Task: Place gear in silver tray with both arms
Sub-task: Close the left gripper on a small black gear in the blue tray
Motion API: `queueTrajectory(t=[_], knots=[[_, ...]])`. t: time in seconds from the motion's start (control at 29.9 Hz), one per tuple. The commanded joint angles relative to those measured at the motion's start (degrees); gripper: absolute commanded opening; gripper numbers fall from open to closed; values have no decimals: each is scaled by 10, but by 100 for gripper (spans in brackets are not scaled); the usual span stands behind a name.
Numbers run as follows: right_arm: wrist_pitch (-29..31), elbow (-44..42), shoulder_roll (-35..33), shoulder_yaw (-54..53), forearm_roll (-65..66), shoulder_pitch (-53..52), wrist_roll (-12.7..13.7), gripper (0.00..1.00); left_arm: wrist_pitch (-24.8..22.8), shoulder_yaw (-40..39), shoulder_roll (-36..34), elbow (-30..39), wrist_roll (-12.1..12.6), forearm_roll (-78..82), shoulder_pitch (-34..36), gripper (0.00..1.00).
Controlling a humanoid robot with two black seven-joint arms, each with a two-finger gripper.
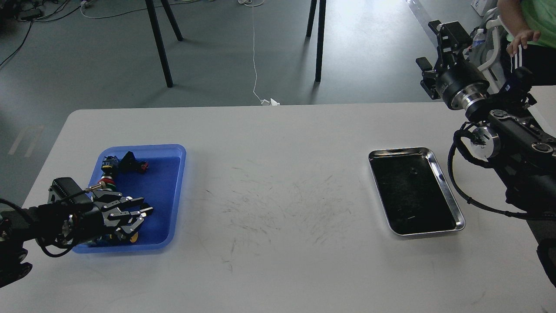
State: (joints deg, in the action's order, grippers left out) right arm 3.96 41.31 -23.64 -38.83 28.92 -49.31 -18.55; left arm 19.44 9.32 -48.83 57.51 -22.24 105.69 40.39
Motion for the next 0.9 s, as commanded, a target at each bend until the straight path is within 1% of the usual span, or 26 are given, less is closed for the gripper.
queueTrajectory(t=[0.0, 0.07, 0.23, 0.5, 0.74, 0.8, 0.87], knots=[[0, 0, -1, 1, 0, 0, 0, 94, 0, 0, 1, -1, 0, 0, 0, 31], [1, -1, -1, 1, 0, 0, 0, 94, 0, -1, 0, 0, -1, 0, 0, 30], [0, -1, 0, 2, 0, 1, 0, 94, 2, -1, -1, 3, -2, -2, -1, 22], [0, -1, 0, 2, 0, 0, 0, 94, 9, -1, -3, 11, -5, -1, 0, 14], [0, -1, 0, 2, 0, 0, 0, 94, 16, -2, -12, 29, -4, -8, 5, 13], [1, -1, 0, 2, 0, 0, 0, 94, 16, -7, -27, 37, -5, -17, 7, 13], [1, -1, 0, 2, 0, 0, 0, 94, 16, -10, -55, 73, -5, -38, 25, 13]])
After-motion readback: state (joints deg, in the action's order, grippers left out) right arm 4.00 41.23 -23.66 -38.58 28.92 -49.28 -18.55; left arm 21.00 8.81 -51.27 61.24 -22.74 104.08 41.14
